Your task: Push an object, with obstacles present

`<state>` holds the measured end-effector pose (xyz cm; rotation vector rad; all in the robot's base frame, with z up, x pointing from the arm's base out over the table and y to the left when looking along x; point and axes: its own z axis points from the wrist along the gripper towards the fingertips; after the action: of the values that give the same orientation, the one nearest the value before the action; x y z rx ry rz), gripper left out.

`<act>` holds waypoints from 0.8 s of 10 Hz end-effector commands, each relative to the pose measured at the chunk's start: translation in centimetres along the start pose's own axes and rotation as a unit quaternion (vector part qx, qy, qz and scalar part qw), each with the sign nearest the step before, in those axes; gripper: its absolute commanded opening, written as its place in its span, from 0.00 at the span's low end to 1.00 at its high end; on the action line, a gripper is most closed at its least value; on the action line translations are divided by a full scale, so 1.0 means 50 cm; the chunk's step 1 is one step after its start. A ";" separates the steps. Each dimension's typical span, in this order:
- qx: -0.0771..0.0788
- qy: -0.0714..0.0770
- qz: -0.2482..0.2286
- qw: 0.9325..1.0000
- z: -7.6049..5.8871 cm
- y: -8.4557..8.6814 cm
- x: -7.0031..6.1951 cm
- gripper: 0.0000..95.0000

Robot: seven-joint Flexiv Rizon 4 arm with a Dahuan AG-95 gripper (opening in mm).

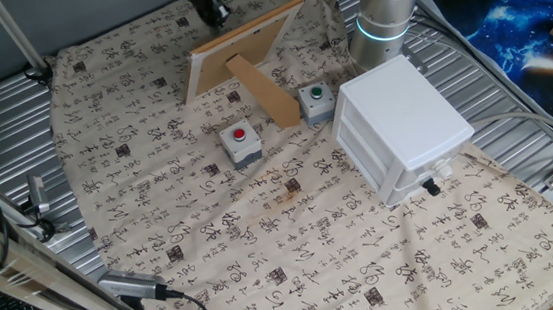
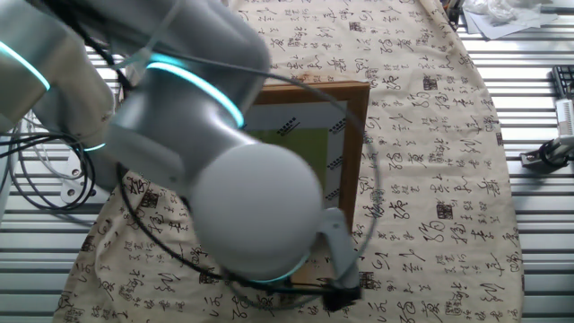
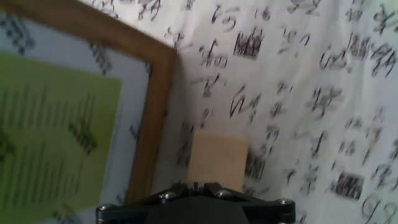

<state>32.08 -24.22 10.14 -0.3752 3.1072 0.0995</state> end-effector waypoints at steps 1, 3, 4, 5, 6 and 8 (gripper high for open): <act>0.000 0.000 0.001 1.000 0.014 0.001 0.011 0.00; 0.000 0.000 0.003 1.000 0.031 0.000 0.019 0.00; 0.000 0.000 0.002 1.000 0.036 -0.001 0.021 0.00; 0.000 -0.001 0.003 1.000 0.049 -0.001 0.021 0.00; 0.000 -0.001 0.003 1.000 0.053 -0.001 0.022 0.00; 0.000 -0.001 0.003 1.000 0.058 -0.001 0.024 0.00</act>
<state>30.88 -24.33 7.10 -0.3648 3.1085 0.0986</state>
